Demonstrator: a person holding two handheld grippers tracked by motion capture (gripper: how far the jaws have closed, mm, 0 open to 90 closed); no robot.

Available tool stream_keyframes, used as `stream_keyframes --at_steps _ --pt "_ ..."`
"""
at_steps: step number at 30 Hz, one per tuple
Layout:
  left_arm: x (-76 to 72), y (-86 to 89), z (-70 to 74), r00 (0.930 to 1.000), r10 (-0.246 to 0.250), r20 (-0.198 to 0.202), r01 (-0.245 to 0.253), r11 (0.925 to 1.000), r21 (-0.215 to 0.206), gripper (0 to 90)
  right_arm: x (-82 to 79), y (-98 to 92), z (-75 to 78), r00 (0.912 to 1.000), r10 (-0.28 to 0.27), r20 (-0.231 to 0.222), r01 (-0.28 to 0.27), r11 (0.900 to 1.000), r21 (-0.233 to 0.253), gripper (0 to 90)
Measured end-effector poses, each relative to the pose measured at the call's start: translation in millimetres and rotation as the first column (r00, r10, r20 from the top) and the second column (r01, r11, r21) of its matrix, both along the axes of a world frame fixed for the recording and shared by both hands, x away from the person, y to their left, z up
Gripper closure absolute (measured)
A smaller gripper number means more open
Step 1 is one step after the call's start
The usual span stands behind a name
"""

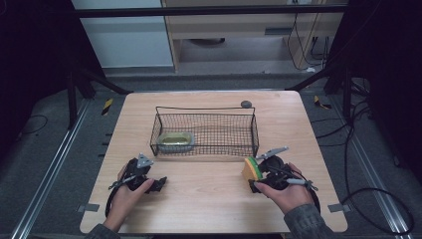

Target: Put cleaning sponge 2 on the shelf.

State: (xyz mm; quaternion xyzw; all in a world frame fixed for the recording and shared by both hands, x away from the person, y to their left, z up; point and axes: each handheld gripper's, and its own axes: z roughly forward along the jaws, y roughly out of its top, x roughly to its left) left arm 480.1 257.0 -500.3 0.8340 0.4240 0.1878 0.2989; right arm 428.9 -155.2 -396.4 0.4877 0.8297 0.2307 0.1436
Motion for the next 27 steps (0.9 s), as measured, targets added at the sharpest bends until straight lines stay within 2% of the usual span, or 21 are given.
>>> stream_keyframes --at_steps 3,6,14,19,22,23,27 --pt "1.0 2.1 -2.1 0.9999 0.008 -0.008 -0.008 0.9996 -0.028 3.0 10.9 7.4 4.7 1.0 0.004 0.001 -0.004 1.0 -0.014 22.1" --pt "1.4 3.3 -3.1 0.9999 0.008 -0.01 -0.008 0.9993 -0.038 1.8 23.1 11.5 4.0 0.9999 -0.005 -0.01 0.004 1.0 -0.011 22.6" --pt "1.6 3.6 -4.4 1.0 0.003 -0.001 -0.003 0.999 -0.044 0.5 46.7 12.3 -13.8 0.9971 -0.024 -0.073 0.024 1.0 -0.007 28.6" --pt "2.1 3.3 -4.7 1.0 0.001 0.002 -0.001 0.9991 -0.042 0.0 50.8 13.2 -21.5 0.9944 -0.023 -0.103 0.024 1.0 0.005 41.6" --pt "2.1 3.4 -4.8 1.0 0.001 0.003 0.0 0.9991 -0.042 0.0 50.6 12.9 -21.7 0.9948 -0.008 -0.101 0.01 1.0 0.02 59.6" --pt "2.1 3.4 -4.8 1.0 0.0 0.003 0.0 0.9991 -0.043 0.0 50.1 12.2 -20.7 0.9945 -0.004 -0.104 0.007 1.0 0.026 62.4" --pt "2.1 3.7 -5.0 1.0 -0.002 0.005 0.002 0.999 -0.044 0.0 49.4 4.7 -15.8 0.9956 0.008 -0.093 -0.005 1.0 0.029 64.0"
